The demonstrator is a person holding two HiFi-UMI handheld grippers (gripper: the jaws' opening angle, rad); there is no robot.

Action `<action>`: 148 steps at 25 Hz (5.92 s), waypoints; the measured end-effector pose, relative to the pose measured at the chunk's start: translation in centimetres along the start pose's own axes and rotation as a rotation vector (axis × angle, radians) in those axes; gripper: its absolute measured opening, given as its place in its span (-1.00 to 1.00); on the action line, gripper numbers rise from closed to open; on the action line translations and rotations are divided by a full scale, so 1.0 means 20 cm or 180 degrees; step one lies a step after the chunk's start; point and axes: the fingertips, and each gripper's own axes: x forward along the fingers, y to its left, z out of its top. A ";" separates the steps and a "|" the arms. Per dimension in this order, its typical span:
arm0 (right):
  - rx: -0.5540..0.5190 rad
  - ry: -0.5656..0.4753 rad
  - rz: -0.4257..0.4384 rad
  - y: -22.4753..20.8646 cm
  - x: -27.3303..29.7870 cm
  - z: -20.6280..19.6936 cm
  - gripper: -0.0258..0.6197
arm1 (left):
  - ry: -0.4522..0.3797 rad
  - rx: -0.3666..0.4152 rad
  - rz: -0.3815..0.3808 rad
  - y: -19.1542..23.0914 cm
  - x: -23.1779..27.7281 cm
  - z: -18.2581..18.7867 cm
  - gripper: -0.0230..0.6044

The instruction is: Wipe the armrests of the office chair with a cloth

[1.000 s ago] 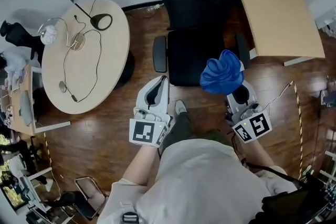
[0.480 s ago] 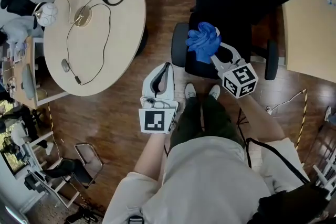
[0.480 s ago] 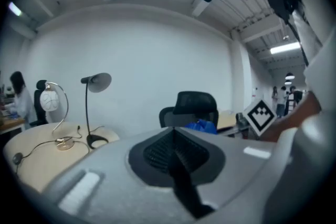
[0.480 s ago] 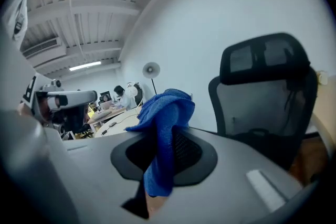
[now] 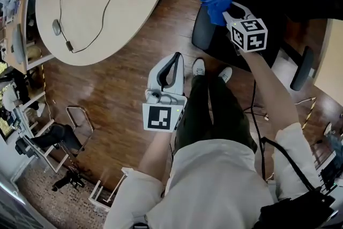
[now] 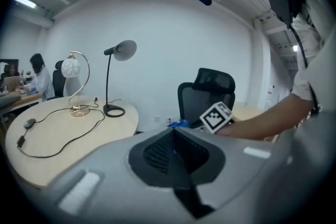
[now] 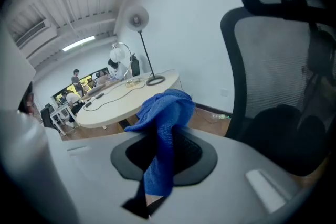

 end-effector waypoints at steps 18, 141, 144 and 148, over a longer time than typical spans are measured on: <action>0.0181 0.0608 0.0690 0.79 -0.22 -0.61 -0.71 | -0.0117 0.0017 -0.0041 -0.06 0.05 0.07 -0.96; 0.1249 -0.1393 -0.2360 -0.92 -1.49 -1.43 -0.71 | 0.0755 0.0685 -0.2337 -1.64 0.90 -0.73 -0.96; 0.1334 -0.1176 -0.2524 -1.00 -1.40 -1.62 -0.71 | 0.0850 0.0724 -0.2387 -1.70 0.89 -0.81 -0.96; 0.1293 -0.1356 -0.2730 -1.19 -1.33 -1.66 -0.71 | 0.0906 0.0915 -0.2367 -1.68 0.87 -0.87 -0.96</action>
